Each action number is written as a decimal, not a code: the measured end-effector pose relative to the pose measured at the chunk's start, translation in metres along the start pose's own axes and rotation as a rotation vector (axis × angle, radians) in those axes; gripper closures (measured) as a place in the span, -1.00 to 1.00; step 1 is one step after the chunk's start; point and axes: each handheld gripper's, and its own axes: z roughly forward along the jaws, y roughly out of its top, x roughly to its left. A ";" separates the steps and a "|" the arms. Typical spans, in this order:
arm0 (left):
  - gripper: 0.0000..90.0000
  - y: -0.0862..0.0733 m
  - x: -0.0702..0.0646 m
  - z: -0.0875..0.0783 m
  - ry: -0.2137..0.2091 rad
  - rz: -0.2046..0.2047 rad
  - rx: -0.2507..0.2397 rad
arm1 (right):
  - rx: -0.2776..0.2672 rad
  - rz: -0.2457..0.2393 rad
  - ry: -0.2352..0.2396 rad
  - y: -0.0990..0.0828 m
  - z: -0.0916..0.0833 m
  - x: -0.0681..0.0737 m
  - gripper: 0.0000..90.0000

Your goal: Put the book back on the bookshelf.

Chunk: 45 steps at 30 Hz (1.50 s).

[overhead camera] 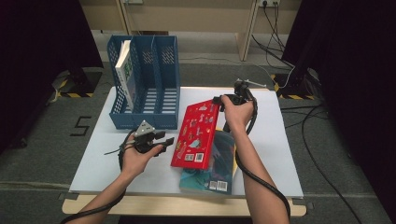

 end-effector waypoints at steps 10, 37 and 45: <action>0.07 0.008 -0.003 0.000 -0.007 0.014 -0.010 | -0.061 -0.030 -0.008 0.003 -0.004 0.008 0.78; -0.14 0.062 -0.042 0.014 -0.089 0.085 -0.077 | -0.236 -0.163 -0.061 0.011 -0.012 0.046 0.79; -0.22 0.082 -0.068 0.026 -0.150 0.117 -0.088 | -0.262 -0.191 -0.075 0.011 -0.010 0.053 0.78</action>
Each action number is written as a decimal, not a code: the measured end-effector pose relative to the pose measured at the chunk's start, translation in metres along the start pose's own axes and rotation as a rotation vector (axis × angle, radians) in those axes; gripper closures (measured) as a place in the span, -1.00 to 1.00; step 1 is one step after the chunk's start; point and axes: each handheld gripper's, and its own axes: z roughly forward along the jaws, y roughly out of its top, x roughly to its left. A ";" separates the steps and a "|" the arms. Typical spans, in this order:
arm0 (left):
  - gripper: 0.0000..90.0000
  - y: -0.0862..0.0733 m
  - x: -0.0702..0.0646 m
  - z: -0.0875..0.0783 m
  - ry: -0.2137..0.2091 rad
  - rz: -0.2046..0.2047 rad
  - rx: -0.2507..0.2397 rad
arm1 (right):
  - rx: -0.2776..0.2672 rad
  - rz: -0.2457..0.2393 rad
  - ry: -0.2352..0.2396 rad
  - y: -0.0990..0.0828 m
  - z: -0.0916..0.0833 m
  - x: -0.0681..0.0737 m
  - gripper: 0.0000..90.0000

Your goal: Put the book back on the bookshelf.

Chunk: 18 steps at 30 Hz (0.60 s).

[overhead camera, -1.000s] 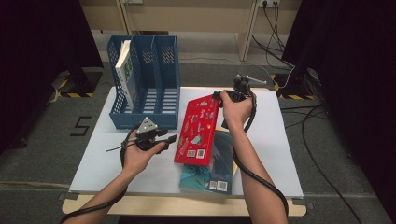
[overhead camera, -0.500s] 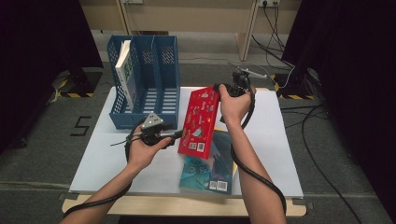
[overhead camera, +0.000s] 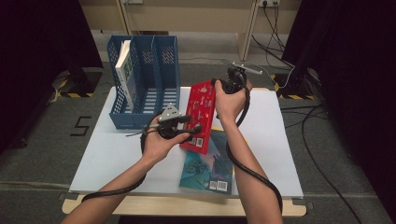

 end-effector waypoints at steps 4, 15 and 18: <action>-0.24 0.006 -0.006 0.006 -0.003 0.015 0.004 | -0.006 0.000 -0.006 0.000 0.000 0.002 0.78; -0.25 0.012 -0.013 0.026 0.044 0.056 0.030 | -0.016 -0.016 -0.012 -0.001 -0.002 0.005 0.78; -0.23 0.012 -0.013 0.027 0.046 0.054 0.033 | -0.018 -0.020 -0.009 -0.001 -0.004 0.006 0.78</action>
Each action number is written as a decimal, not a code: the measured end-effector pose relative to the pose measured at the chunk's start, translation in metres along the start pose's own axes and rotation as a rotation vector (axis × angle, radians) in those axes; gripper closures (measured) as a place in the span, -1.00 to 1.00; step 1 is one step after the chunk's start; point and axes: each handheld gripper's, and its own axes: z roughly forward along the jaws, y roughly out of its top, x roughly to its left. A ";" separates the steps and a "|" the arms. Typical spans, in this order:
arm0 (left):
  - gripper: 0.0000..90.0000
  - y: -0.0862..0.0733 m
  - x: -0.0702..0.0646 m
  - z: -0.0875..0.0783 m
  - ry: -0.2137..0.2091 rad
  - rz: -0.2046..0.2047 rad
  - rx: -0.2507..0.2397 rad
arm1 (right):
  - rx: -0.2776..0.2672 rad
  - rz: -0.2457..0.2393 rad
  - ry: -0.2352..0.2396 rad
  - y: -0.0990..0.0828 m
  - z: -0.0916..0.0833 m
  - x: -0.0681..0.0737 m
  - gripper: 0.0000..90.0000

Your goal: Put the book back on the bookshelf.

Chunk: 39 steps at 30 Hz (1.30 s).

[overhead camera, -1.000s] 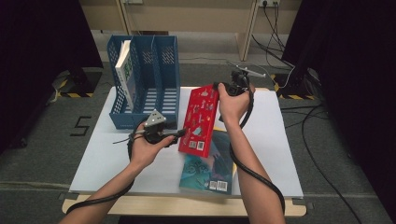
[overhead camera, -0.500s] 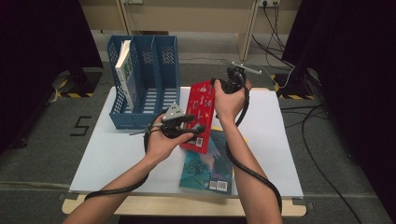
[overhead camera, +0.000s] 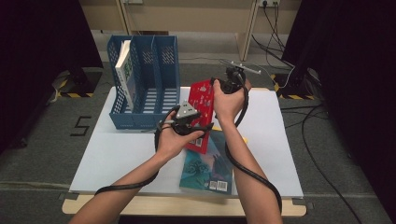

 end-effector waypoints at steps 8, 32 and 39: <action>-0.17 0.000 0.002 0.005 0.011 0.003 0.021 | -0.025 -0.016 -0.006 0.002 -0.010 0.002 0.78; -0.08 -0.014 0.011 0.011 0.103 0.023 0.029 | -0.042 -0.085 -0.058 0.000 -0.027 0.015 0.78; -0.21 -0.006 0.007 0.012 0.140 0.007 -0.012 | -0.038 -0.101 -0.058 -0.004 -0.029 0.025 0.77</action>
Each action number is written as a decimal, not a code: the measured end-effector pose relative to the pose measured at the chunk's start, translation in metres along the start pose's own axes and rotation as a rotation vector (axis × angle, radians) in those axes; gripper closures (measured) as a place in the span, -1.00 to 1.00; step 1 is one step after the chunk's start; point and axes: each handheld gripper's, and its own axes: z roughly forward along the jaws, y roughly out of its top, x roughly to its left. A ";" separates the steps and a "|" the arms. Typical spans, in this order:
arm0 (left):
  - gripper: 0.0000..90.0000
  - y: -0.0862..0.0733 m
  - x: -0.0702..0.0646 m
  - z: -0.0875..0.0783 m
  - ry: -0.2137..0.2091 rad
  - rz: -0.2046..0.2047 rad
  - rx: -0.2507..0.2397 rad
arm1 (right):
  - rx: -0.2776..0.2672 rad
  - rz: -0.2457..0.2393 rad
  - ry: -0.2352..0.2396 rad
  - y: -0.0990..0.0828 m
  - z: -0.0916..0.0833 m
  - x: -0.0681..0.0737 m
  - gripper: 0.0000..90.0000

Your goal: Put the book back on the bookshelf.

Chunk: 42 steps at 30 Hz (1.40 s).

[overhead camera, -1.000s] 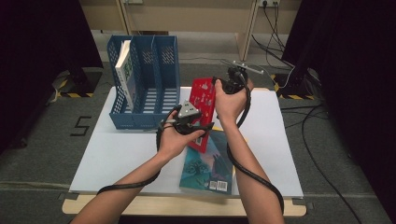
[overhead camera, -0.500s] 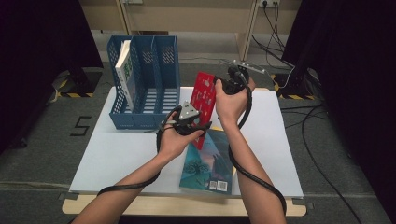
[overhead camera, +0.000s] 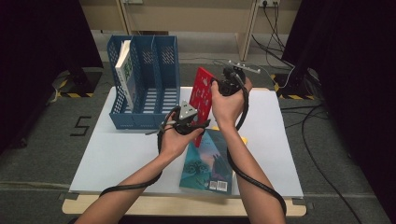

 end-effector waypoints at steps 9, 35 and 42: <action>-0.31 0.013 -0.001 0.011 0.069 0.013 -0.003 | -0.009 -0.003 -0.001 -0.001 0.000 0.005 0.76; 0.00 0.009 -0.004 0.004 0.175 0.024 0.002 | 0.008 -0.031 0.045 -0.006 -0.004 0.025 0.66; 0.31 0.007 -0.001 -0.012 0.199 -0.010 0.022 | 0.019 -0.058 0.079 -0.007 -0.003 0.028 0.54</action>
